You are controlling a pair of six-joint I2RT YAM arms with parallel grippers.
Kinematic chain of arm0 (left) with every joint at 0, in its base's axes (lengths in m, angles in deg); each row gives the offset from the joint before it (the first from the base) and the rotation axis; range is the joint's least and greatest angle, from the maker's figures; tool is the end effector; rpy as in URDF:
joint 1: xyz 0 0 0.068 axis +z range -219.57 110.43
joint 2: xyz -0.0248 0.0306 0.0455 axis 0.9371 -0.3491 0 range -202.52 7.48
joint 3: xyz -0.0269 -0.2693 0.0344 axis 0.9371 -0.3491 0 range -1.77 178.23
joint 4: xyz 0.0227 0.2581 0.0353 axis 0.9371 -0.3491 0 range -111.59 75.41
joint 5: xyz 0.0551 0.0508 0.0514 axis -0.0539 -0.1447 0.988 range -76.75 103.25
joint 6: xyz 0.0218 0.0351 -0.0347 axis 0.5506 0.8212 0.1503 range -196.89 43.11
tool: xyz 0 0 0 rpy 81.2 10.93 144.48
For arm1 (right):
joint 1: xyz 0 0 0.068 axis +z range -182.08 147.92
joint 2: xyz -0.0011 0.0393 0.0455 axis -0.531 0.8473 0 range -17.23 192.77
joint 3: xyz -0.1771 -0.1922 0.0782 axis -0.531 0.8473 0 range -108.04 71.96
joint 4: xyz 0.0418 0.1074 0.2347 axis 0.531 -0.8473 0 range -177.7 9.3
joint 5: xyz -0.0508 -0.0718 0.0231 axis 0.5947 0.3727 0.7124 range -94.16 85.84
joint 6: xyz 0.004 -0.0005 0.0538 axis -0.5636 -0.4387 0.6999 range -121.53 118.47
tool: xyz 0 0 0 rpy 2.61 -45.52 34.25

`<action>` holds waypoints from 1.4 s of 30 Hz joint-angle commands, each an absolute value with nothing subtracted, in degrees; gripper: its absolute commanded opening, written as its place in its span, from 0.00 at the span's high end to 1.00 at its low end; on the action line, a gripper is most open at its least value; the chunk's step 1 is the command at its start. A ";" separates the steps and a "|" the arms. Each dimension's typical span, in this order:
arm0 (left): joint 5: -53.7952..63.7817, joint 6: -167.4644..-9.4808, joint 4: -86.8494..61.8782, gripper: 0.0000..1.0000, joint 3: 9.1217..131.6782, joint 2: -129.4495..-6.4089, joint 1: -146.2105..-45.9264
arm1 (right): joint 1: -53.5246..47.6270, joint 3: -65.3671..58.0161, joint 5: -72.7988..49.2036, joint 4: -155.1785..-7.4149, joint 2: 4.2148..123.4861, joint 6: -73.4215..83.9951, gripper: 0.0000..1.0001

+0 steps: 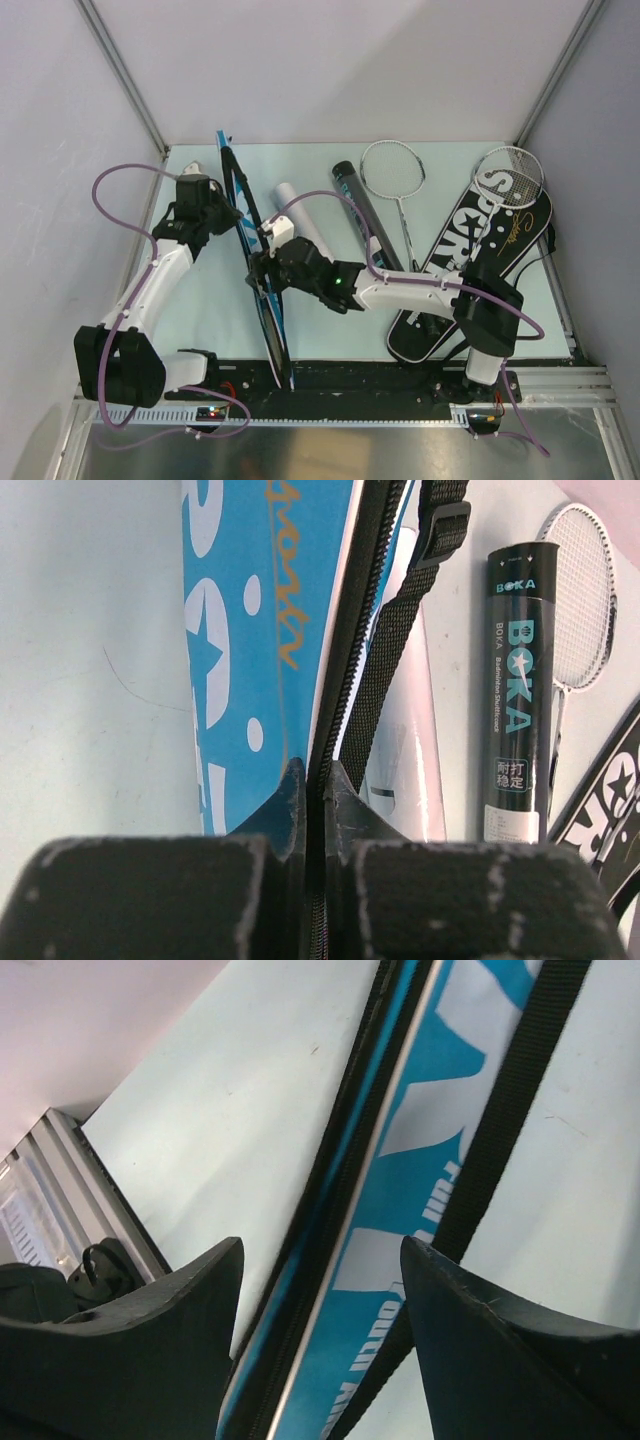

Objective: Pack up the badminton gear
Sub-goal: Adjust the racket bag at the center of the board.

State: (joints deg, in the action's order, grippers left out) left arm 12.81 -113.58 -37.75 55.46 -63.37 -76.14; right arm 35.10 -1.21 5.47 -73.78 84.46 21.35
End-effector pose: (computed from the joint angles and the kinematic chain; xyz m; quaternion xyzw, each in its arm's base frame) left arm 0.2716 -0.0315 0.2978 -0.2306 0.8638 -0.1684 0.4151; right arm 0.1679 0.3838 0.2676 -0.2670 0.7811 0.3472 0.4450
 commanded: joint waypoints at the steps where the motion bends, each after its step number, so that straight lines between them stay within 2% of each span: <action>1: 15.68 -119.36 -35.83 1.00 57.78 -62.17 -75.73 | 37.15 -1.59 9.18 -73.88 83.70 20.82 0.30; 9: 19.49 -120.95 -35.91 1.00 56.28 -59.87 -75.77 | 38.46 -3.60 13.83 -74.58 87.24 19.25 0.31; 12: 20.45 -120.64 -35.90 1.00 56.23 -59.02 -75.80 | 38.73 -5.58 14.53 -75.97 89.38 17.69 0.37; 13: 20.19 -120.65 -35.92 0.99 56.24 -58.86 -75.76 | 38.70 -6.01 14.72 -76.27 89.95 17.13 0.41; 14: 19.84 -120.61 -35.93 0.97 56.33 -58.78 -75.74 | 38.64 -6.27 15.04 -76.38 90.32 16.55 0.49; 15: 19.32 -120.42 -35.98 0.91 56.41 -58.74 -75.69 | 38.66 -6.35 15.77 -76.56 90.51 16.12 0.60; 16: 19.01 -120.10 -36.10 0.84 56.77 -58.72 -75.62 | 38.67 -6.35 16.40 -76.74 90.56 15.74 0.76; 17: 19.08 -119.41 -36.51 0.72 57.16 -58.71 -75.23 | 38.67 -6.40 17.19 -77.05 90.41 15.15 0.88; 19: 20.23 -118.24 -38.13 0.56 58.82 -58.71 -73.84 | 38.57 -6.34 18.19 -77.77 89.88 14.33 0.97; 21: 21.17 -116.65 -39.83 0.47 61.39 -59.01 -71.34 | 38.49 -5.71 18.55 -78.03 89.02 13.80 0.99; 27: 22.91 -108.59 -42.44 0.35 71.47 -62.27 -64.91 | 38.46 -3.43 19.20 -77.83 86.09 12.74 1.00; 35: 18.92 -96.57 -42.62 0.32 79.68 -69.83 -64.11 | 39.03 -2.00 17.25 -78.02 83.39 9.72 1.00; 42: 21.07 -103.47 -43.02 0.27 86.83 -76.56 -62.24 | 39.92 0.29 18.93 -76.94 82.00 5.92 1.00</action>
